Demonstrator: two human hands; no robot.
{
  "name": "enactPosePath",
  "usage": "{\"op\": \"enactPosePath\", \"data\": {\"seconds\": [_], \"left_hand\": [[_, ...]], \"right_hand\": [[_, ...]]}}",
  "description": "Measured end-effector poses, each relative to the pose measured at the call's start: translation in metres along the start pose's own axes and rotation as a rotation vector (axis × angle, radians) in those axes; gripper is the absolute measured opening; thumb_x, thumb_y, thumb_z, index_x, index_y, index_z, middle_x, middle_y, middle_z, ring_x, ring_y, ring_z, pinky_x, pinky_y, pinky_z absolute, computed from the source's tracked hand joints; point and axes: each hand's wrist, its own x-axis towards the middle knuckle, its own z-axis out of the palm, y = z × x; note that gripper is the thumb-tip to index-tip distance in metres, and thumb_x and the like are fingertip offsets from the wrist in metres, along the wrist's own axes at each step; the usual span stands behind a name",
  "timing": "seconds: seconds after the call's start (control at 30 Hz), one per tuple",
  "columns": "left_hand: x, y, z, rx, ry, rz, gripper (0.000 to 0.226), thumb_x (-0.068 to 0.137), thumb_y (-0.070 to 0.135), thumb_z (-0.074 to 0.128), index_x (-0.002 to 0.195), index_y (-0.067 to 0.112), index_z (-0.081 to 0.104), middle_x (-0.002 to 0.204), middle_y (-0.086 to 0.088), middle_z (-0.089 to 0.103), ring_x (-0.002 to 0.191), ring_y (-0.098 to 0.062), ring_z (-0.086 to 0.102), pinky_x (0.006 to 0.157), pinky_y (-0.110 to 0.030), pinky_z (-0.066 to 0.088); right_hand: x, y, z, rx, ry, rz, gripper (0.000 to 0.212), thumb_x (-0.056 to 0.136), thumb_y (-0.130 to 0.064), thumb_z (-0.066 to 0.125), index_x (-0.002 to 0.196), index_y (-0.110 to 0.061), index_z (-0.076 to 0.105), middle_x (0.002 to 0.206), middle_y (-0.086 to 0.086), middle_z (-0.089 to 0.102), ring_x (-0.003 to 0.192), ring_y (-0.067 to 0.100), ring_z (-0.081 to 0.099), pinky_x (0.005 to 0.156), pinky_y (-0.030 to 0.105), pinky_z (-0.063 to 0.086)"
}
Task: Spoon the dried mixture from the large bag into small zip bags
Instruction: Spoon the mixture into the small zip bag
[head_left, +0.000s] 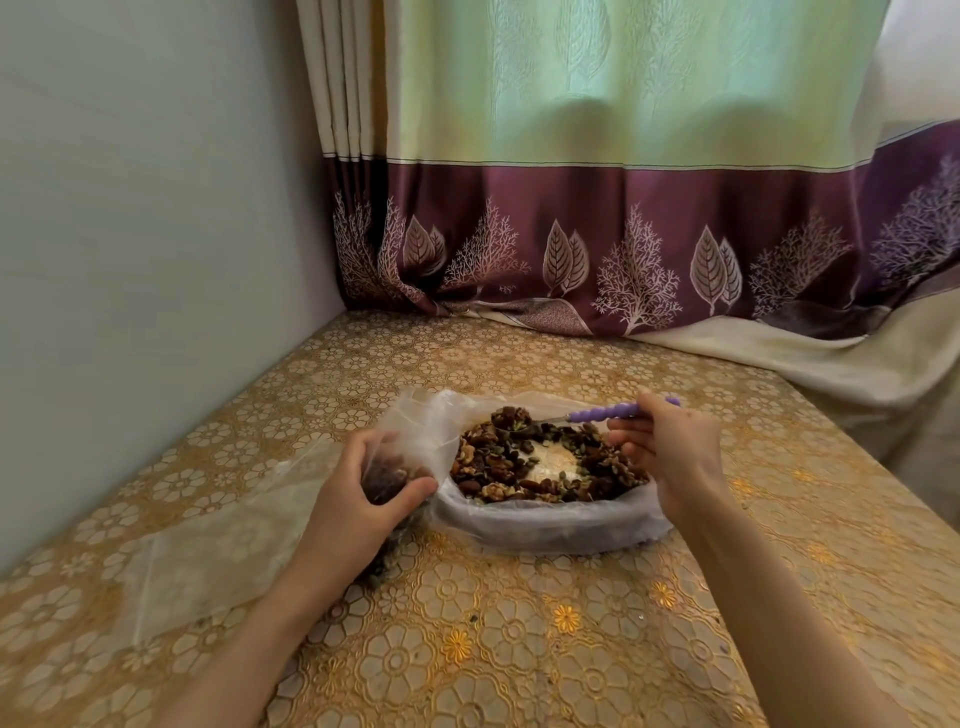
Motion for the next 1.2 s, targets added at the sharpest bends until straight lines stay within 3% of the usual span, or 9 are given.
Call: {"op": "enactPosePath", "data": {"seconds": [0.3,0.5,0.7,0.8,0.97,1.2], "left_hand": [[0.001,0.000,0.000,-0.027,-0.025,-0.014,0.058,0.055,0.057,0.067,0.106,0.042,0.045,0.102,0.020,0.056,0.089,0.021,0.052,0.067,0.001,0.041],[0.001,0.000,0.000,-0.069,-0.020,-0.025,0.052,0.056,0.051,0.070,0.103,0.039,0.050,0.097,0.014,0.063,0.087,0.014,0.058,0.067,-0.002,0.044],[0.000,0.000,-0.001,-0.081,-0.013,-0.020,0.052,0.057,0.051,0.071,0.102,0.034,0.051,0.096,0.014,0.062,0.084,0.015,0.057,0.063,-0.002,0.044],[0.000,-0.001,0.000,-0.073,-0.011,-0.022,0.051,0.057,0.052,0.070,0.100,0.033,0.051,0.094,0.013,0.062,0.083,0.014,0.057,0.064,-0.002,0.044],[0.000,0.002,-0.001,-0.038,0.016,-0.008,0.052,0.053,0.057,0.067,0.098,0.039,0.048,0.096,0.018,0.058,0.083,0.022,0.052,0.063,0.001,0.040],[-0.001,0.004,-0.001,-0.045,0.006,-0.014,0.055,0.053,0.060,0.064,0.102,0.044,0.046,0.101,0.024,0.052,0.083,0.026,0.050,0.062,0.001,0.042]], "right_hand": [[-0.029,-0.037,0.016,0.100,-0.197,-0.191,0.032,0.096,-0.014,0.049,0.070,-0.002,0.064,0.058,0.005,0.068,0.051,0.012,0.059,0.045,0.017,0.047],[-0.061,-0.035,0.043,-0.032,-0.407,-0.422,0.027,0.096,-0.010,0.049,0.072,-0.003,0.062,0.063,-0.001,0.071,0.051,0.013,0.061,0.046,0.017,0.049],[-0.063,-0.030,0.049,-0.141,-0.489,-0.576,0.018,0.094,-0.010,0.053,0.080,-0.006,0.063,0.067,-0.007,0.072,0.056,0.016,0.064,0.051,0.022,0.052],[-0.058,-0.031,0.046,-0.153,-0.483,-0.584,0.014,0.093,-0.005,0.053,0.085,-0.011,0.063,0.067,-0.004,0.070,0.057,0.016,0.065,0.052,0.025,0.052],[-0.047,-0.036,0.035,-0.099,-0.408,-0.563,0.015,0.095,-0.004,0.048,0.087,0.000,0.060,0.069,-0.005,0.072,0.057,0.015,0.062,0.051,0.021,0.052],[-0.021,-0.033,0.008,-0.063,-0.127,-0.473,0.025,0.097,-0.014,0.047,0.081,-0.002,0.060,0.067,0.002,0.072,0.050,0.013,0.056,0.045,0.018,0.045]]}}
